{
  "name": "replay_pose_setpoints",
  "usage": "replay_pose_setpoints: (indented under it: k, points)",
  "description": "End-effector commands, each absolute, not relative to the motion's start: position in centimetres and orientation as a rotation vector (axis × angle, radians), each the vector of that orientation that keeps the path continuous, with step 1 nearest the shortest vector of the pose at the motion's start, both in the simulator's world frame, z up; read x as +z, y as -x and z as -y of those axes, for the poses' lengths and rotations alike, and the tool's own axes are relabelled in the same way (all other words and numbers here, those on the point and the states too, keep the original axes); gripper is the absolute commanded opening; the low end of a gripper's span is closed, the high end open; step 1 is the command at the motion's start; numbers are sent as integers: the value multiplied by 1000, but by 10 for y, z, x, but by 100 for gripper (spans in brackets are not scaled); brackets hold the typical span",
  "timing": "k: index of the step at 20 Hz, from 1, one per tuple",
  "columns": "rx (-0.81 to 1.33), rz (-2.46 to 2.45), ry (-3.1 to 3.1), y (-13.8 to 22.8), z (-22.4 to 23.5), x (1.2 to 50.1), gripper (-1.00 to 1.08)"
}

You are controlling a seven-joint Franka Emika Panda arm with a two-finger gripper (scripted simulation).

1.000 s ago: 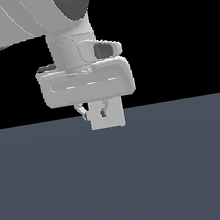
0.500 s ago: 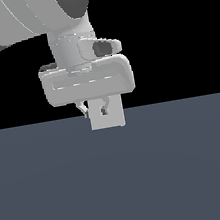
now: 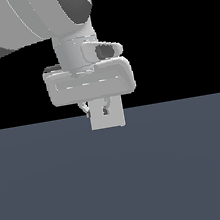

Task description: Plug the charger into the wall socket.

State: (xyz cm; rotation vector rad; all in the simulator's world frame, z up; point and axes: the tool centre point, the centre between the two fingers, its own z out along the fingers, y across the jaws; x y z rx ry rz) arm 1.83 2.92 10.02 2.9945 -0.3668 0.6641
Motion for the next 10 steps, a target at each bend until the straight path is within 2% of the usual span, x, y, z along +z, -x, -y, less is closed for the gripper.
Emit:
replay_pose_setpoints:
  k: [1, 10]
  points:
    - [665, 367, -2994, -26, -27, 100, -100]
    - [663, 368, -2994, -53, -20, 100, -100]
